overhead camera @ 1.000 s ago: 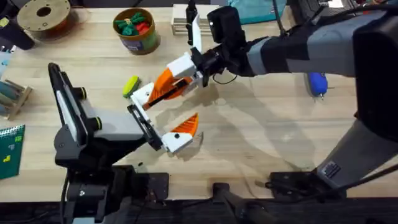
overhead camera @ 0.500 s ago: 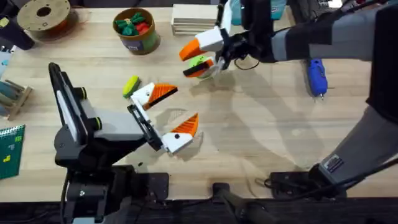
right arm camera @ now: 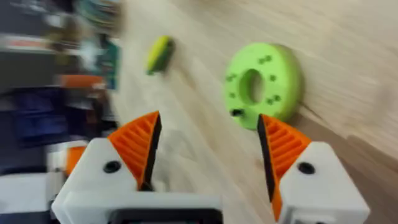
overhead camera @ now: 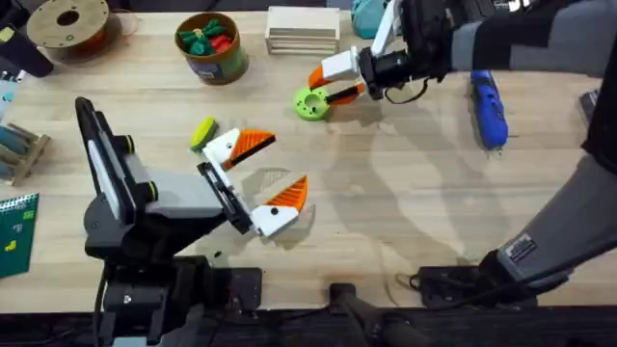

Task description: Pick up the gripper from the table and insert it into the empty holder that is missing its gripper. Then pick up a screw, insert it into the mounting hole, and use the screwdriver to tighten it. Finally, clean up the table by picking up the vegetable and placing it into the bucket.

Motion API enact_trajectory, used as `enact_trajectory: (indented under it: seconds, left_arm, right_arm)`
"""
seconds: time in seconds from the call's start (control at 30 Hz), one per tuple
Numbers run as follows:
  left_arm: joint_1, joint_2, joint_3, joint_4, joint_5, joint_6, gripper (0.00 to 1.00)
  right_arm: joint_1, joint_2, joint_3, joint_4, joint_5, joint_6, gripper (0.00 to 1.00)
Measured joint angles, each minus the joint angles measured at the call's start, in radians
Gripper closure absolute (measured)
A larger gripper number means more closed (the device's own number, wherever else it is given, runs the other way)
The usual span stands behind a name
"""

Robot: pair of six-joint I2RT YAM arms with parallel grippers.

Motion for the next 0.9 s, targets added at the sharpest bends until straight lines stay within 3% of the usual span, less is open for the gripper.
enact_trajectory:
  seconds: [0.17, 0.3, 0.5, 0.9]
  left_arm:
    - [0.0, 0.0, 0.0, 0.0, 0.0, 0.0, 0.074]
    - [0.0, 0.0, 0.0, 0.0, 0.0, 0.0, 0.073]
    - [0.0, 0.0, 0.0, 0.0, 0.0, 0.0, 0.074]
    - [0.0, 0.0, 0.0, 0.0, 0.0, 0.0, 0.073]
  right_arm:
    - [0.014, -0.033, 0.134, -0.316, 0.205, -0.21, 0.162]
    - [0.043, -0.13, 0.177, -0.428, 0.357, -0.318, 0.159]
    - [0.085, -0.239, 0.191, -0.547, 0.504, -0.379, 0.156]
    - [0.163, -0.261, 0.191, -0.595, 0.705, -0.396, 0.156]
